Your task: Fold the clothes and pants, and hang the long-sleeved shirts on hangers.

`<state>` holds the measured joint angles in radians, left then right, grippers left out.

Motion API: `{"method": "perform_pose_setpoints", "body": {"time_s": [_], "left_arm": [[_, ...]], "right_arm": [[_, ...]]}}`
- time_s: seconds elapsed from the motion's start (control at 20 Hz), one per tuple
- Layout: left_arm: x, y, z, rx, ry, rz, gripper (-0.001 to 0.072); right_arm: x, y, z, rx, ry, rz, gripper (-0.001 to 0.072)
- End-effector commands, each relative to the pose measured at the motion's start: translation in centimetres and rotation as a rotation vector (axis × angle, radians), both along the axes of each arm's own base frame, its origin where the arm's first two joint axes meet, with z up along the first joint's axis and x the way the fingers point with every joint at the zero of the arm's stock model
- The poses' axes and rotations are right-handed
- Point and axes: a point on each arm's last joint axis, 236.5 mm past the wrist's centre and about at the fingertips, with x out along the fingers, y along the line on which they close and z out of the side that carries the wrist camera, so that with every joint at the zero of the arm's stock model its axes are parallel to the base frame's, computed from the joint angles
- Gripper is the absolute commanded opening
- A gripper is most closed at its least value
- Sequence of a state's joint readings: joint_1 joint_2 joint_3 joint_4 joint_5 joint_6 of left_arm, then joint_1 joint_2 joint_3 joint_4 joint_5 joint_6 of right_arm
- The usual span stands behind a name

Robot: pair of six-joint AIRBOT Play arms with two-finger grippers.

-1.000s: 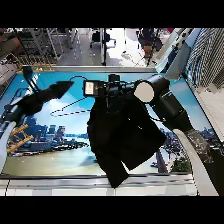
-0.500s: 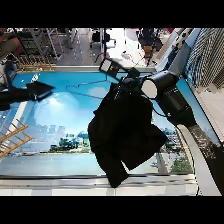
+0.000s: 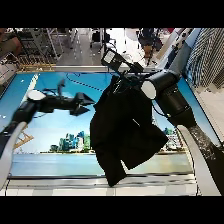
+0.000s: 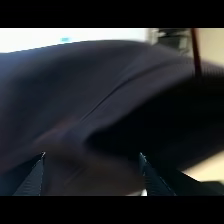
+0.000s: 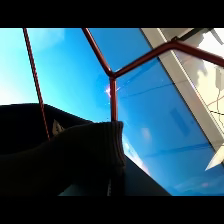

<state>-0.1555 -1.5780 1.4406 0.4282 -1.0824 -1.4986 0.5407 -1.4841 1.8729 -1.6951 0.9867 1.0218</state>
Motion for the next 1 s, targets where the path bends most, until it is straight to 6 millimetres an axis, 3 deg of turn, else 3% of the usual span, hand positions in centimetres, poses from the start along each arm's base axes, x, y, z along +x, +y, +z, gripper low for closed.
{"method": "perform_pose_setpoints", "body": {"time_s": [0.0, 0.1, 0.2, 0.35, 0.4, 0.45, 0.55, 0.7, 0.8, 0.95], "left_arm": [[1.6, -3.7, -1.2, -0.092, 0.067, 0.082, 0.0600], [1.1, -4.1, -2.4, -0.081, 0.088, 0.050, 0.0572], [0.7, -3.9, -3.5, -0.036, 0.068, 0.018, 0.0230], [1.0, -3.2, -3.8, -0.015, 0.050, 0.017, 0.0215], [1.1, -2.9, -3.8, -0.005, 0.022, 0.006, 0.0068], [1.4, -2.5, -3.8, 0.005, -0.007, 0.000, 0.0014], [2.7, -0.4, -3.9, 0.023, -0.042, 0.034, 0.0014], [7.2, 6.4, -3.1, 0.047, -0.120, 0.207, 0.0014], [9.8, 10.8, -1.1, 0.006, -0.191, 0.328, 0.0014], [12.2, 15.1, 3.3, -0.143, -0.296, 0.455, 0.0013]], "right_arm": [[-0.3, 0.6, 0.2, -0.001, -0.008, 0.009, 0.0023], [-0.3, 0.6, 0.2, -0.003, -0.009, 0.008, 0.0023], [-0.1, 0.2, 0.2, -0.016, -0.017, 0.000, 0.0023], [-0.1, -0.1, 0.6, -0.023, -0.027, -0.005, 0.0024], [-0.1, -0.2, 0.7, -0.024, -0.031, -0.007, 0.0024], [-0.2, -0.4, 1.0, -0.023, -0.034, -0.015, 0.0023], [-0.9, -1.3, 1.4, -0.009, -0.011, -0.037, 0.0023], [-3.2, -3.4, 1.1, 0.010, 0.100, -0.063, 0.0022], [-4.4, -4.7, 1.1, 0.024, 0.156, -0.076, 0.0022], [-5.4, -5.8, 0.0, 0.024, 0.232, -0.085, 0.0021]]}}
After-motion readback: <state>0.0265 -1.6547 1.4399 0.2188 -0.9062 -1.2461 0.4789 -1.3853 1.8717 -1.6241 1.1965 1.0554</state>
